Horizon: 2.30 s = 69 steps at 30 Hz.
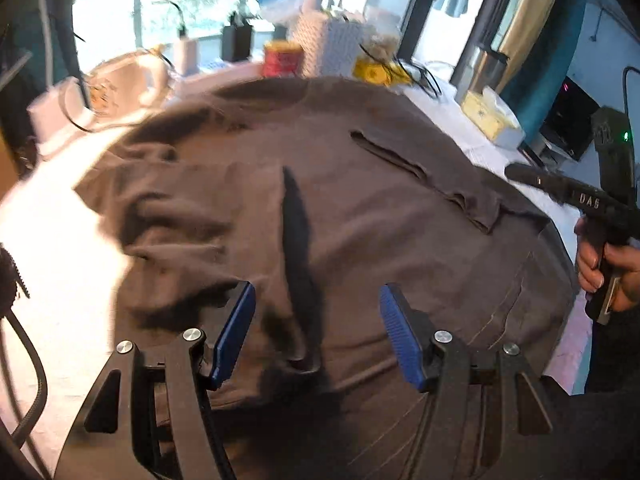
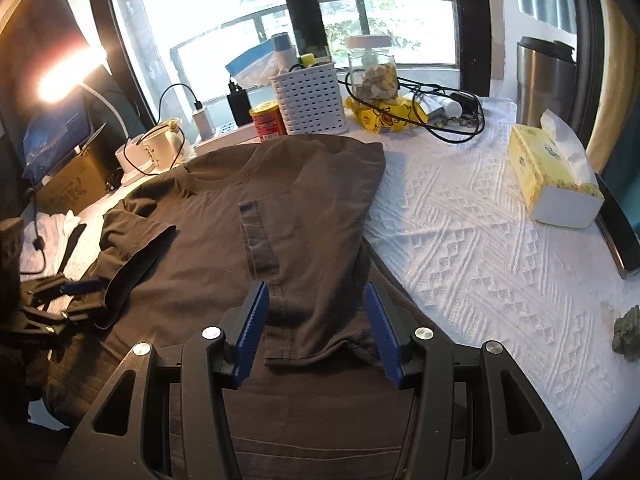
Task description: Fold small clothes
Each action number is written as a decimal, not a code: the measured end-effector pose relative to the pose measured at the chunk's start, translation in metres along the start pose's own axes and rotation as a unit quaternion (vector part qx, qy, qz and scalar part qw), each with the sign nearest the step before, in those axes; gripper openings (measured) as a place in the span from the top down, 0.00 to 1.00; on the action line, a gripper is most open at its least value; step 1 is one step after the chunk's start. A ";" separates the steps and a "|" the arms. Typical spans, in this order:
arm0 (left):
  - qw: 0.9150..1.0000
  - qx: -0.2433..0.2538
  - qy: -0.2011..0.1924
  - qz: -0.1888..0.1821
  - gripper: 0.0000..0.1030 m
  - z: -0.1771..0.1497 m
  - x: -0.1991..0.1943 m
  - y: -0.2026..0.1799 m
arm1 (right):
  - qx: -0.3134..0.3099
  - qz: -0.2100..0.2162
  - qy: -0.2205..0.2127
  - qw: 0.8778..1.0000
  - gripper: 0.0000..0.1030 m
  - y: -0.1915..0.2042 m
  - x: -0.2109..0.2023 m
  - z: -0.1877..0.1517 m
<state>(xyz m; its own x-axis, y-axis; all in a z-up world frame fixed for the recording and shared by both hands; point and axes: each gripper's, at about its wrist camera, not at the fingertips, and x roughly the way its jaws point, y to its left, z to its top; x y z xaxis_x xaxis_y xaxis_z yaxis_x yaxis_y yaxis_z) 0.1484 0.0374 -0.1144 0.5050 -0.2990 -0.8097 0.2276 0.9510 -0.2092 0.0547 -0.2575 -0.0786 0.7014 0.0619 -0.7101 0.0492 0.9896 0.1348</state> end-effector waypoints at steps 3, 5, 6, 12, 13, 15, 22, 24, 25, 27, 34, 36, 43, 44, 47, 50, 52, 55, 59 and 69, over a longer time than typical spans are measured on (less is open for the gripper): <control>1.000 0.015 0.014 -0.005 0.36 -0.005 0.013 -0.014 | 0.006 -0.001 0.001 1.000 0.48 -0.007 0.002 0.000; 0.999 0.030 0.021 -0.031 0.36 -0.006 0.013 -0.026 | 0.008 -0.002 0.002 1.000 0.48 -0.011 0.004 0.000; 0.998 0.032 0.025 -0.045 0.36 -0.007 0.011 -0.030 | 0.009 -0.002 0.003 1.000 0.48 -0.012 0.005 0.001; 0.999 0.043 -0.024 -0.004 0.36 0.009 -0.019 -0.027 | 0.006 -0.003 0.004 1.000 0.48 -0.017 0.011 0.008; 0.999 0.033 -0.035 0.004 0.36 0.016 -0.024 -0.017 | 0.005 -0.003 0.005 1.000 0.48 -0.017 0.012 0.009; 0.998 0.013 -0.053 0.037 0.36 0.024 -0.031 0.008 | -0.001 -0.005 0.007 1.000 0.48 -0.017 0.016 0.014; 0.990 -0.068 -0.050 0.114 0.36 0.037 -0.015 0.093 | -0.016 -0.013 0.014 1.000 0.48 -0.023 0.035 0.041; 0.989 -0.084 -0.047 0.114 0.36 0.041 -0.005 0.109 | -0.022 -0.020 0.019 0.999 0.48 -0.027 0.044 0.052; 0.988 -0.091 -0.044 0.115 0.36 0.043 -0.001 0.115 | -0.024 -0.021 0.021 0.999 0.48 -0.028 0.048 0.057; 0.987 -0.101 -0.039 0.117 0.36 0.045 0.007 0.125 | -0.029 -0.025 0.025 0.999 0.48 -0.033 0.058 0.069; 0.989 -0.099 -0.037 0.103 0.65 0.056 0.025 0.137 | -0.030 -0.017 0.041 0.999 0.48 -0.050 0.099 0.100; 0.990 -0.088 -0.038 0.103 0.83 0.062 0.029 0.136 | -0.036 -0.019 0.050 0.998 0.48 -0.052 0.115 0.106; 0.978 -0.051 -0.057 0.194 0.92 0.073 0.026 0.139 | -0.028 0.000 0.082 0.996 0.68 -0.057 0.158 0.121; 0.977 -0.053 -0.056 0.197 0.92 0.074 0.025 0.143 | -0.035 0.006 0.090 0.995 0.86 -0.055 0.162 0.122; 0.971 -0.041 -0.058 0.227 0.92 0.075 0.026 0.147 | -0.053 0.000 0.075 0.996 0.91 -0.048 0.163 0.130; 0.967 -0.037 -0.062 0.244 0.92 0.077 0.026 0.150 | -0.088 -0.041 0.044 0.994 0.91 -0.040 0.160 0.143; 0.965 -0.032 -0.061 0.253 0.92 0.078 0.027 0.150 | -0.093 -0.041 0.037 0.994 0.91 -0.042 0.161 0.151; 0.964 -0.026 -0.052 0.259 0.92 0.078 0.031 0.150 | -0.100 -0.045 0.043 0.993 0.91 -0.043 0.168 0.156; 0.965 -0.039 -0.041 0.258 0.88 0.076 0.028 0.154 | -0.107 -0.070 0.053 0.990 0.91 -0.044 0.170 0.151; 0.971 -0.066 -0.058 0.223 0.64 0.051 -0.008 0.136 | -0.137 -0.091 0.041 0.985 0.80 -0.029 0.119 0.131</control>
<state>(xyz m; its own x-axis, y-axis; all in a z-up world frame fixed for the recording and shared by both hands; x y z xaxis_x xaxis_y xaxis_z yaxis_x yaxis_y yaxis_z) 0.2180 0.1654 -0.1081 0.6219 0.1452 -0.7696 -0.1393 0.9875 0.0737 0.2293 -0.2954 -0.0764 0.6378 -0.1206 -0.7607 -0.0337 0.9823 -0.1841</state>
